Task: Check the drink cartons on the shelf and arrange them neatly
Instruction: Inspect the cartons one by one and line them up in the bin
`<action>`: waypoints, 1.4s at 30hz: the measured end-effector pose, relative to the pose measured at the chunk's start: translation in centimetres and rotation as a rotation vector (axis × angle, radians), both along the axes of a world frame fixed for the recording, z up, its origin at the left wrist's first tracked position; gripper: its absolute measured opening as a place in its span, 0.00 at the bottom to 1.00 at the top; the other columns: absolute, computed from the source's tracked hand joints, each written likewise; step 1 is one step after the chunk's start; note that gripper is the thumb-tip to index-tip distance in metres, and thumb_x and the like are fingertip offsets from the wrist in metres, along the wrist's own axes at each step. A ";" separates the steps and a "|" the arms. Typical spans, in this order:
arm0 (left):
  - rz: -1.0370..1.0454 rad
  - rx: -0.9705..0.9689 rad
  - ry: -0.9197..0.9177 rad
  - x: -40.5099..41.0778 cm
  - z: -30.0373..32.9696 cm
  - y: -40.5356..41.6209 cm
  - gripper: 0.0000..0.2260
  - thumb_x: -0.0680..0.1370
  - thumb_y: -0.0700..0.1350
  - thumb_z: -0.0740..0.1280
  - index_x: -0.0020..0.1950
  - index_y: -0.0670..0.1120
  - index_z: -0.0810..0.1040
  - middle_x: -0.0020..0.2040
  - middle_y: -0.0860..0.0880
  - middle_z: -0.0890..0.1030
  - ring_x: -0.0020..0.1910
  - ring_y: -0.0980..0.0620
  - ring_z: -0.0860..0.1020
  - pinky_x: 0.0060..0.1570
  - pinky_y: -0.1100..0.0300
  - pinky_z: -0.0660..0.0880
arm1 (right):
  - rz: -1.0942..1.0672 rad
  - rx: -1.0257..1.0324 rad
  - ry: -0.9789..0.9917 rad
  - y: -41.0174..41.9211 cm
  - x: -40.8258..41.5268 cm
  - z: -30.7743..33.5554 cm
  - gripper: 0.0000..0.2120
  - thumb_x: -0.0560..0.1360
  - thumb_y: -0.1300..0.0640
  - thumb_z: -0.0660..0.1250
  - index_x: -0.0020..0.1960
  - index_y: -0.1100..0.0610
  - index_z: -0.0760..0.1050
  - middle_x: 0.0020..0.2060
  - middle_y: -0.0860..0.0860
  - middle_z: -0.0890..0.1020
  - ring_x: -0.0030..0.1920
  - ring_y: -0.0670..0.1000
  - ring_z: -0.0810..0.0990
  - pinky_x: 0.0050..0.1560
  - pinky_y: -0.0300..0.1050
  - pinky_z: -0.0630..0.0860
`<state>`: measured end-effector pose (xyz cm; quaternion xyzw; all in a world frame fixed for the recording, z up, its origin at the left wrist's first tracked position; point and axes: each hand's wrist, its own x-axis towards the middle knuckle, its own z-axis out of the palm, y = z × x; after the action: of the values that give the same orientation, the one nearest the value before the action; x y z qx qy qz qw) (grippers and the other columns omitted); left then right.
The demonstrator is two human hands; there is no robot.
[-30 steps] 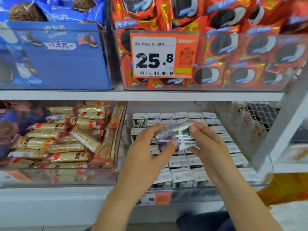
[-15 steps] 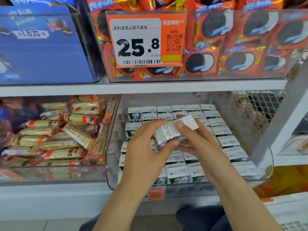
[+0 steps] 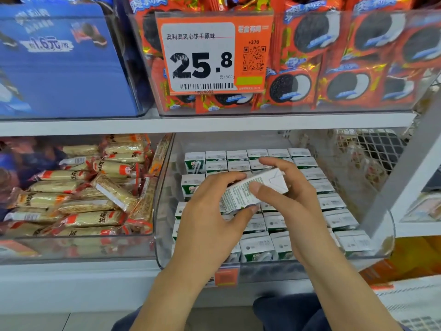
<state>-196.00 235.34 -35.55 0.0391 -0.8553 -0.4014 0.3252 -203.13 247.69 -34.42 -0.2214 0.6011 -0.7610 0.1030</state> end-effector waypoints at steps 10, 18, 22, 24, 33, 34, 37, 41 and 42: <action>0.069 -0.121 -0.004 0.3 0.2 0.0 0.19 0.68 0.49 0.72 0.59 0.52 0.77 0.54 0.57 0.79 0.56 0.58 0.75 0.55 0.70 0.68 | -0.084 0.128 0.107 -0.6 0.6 -0.2 0.28 0.62 0.53 0.76 0.60 0.43 0.74 0.50 0.47 0.78 0.48 0.43 0.79 0.45 0.35 0.77; -0.067 0.423 -0.032 0.5 1.3 -0.8 0.13 0.71 0.50 0.73 0.55 0.59 0.79 0.49 0.60 0.83 0.47 0.58 0.81 0.44 0.67 0.76 | 0.027 0.107 -0.010 -0.2 0.1 0.4 0.31 0.60 0.46 0.72 0.63 0.48 0.74 0.49 0.47 0.83 0.49 0.44 0.82 0.45 0.34 0.77; -0.210 0.662 -0.055 0.5 1.5 -1.0 0.14 0.72 0.42 0.70 0.57 0.52 0.79 0.50 0.54 0.85 0.45 0.53 0.84 0.40 0.61 0.80 | 0.114 0.165 0.013 0.0 0.3 0.4 0.20 0.68 0.49 0.72 0.58 0.50 0.79 0.50 0.45 0.84 0.50 0.43 0.82 0.46 0.32 0.76; -0.263 0.697 -0.070 0.5 1.6 -1.0 0.13 0.74 0.40 0.68 0.58 0.50 0.79 0.51 0.54 0.85 0.44 0.55 0.84 0.39 0.65 0.79 | 0.132 0.158 0.023 -0.1 0.3 0.4 0.18 0.68 0.49 0.73 0.56 0.51 0.79 0.48 0.45 0.85 0.47 0.41 0.82 0.45 0.31 0.75; -0.168 0.691 -0.186 0.7 1.6 -1.9 0.09 0.76 0.47 0.67 0.55 0.55 0.81 0.51 0.59 0.84 0.51 0.62 0.81 0.51 0.66 0.78 | -0.022 0.215 0.060 -0.2 0.1 -0.3 0.18 0.62 0.45 0.71 0.50 0.50 0.81 0.43 0.48 0.85 0.41 0.44 0.82 0.41 0.34 0.76; -0.140 0.708 -0.196 0.8 1.6 -2.0 0.09 0.76 0.48 0.67 0.54 0.56 0.81 0.50 0.59 0.84 0.51 0.60 0.82 0.52 0.63 0.78 | -0.029 0.222 0.066 -0.2 0.1 -0.3 0.17 0.62 0.45 0.71 0.50 0.50 0.81 0.43 0.47 0.85 0.40 0.44 0.82 0.40 0.34 0.77; -0.102 0.747 -0.206 0.9 1.7 -2.1 0.07 0.76 0.54 0.66 0.48 0.60 0.83 0.49 0.58 0.85 0.51 0.55 0.82 0.54 0.56 0.76 | -0.051 0.274 0.107 -0.2 0.2 -0.5 0.16 0.64 0.48 0.73 0.51 0.49 0.80 0.45 0.47 0.84 0.43 0.46 0.81 0.42 0.38 0.79; -0.101 0.741 -0.230 0.9 1.7 -1.6 0.24 0.64 0.63 0.69 0.56 0.56 0.79 0.49 0.54 0.84 0.48 0.57 0.83 0.46 0.62 0.80 | -0.128 0.392 0.356 -0.5 0.7 -0.9 0.18 0.67 0.56 0.76 0.52 0.41 0.77 0.47 0.46 0.79 0.48 0.42 0.77 0.45 0.30 0.73; -0.080 0.726 -0.230 0.8 1.7 -1.4 0.24 0.62 0.61 0.71 0.56 0.55 0.79 0.49 0.54 0.84 0.47 0.58 0.83 0.45 0.64 0.80 | -0.134 0.409 0.413 -0.7 0.9 -1.0 0.19 0.67 0.56 0.77 0.52 0.41 0.77 0.47 0.46 0.78 0.49 0.42 0.77 0.45 0.29 0.72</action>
<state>-195.22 233.92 -33.86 0.1633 -0.6894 -0.6834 0.1763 -202.26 247.02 -35.41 -0.3061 0.7634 -0.5680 -0.0294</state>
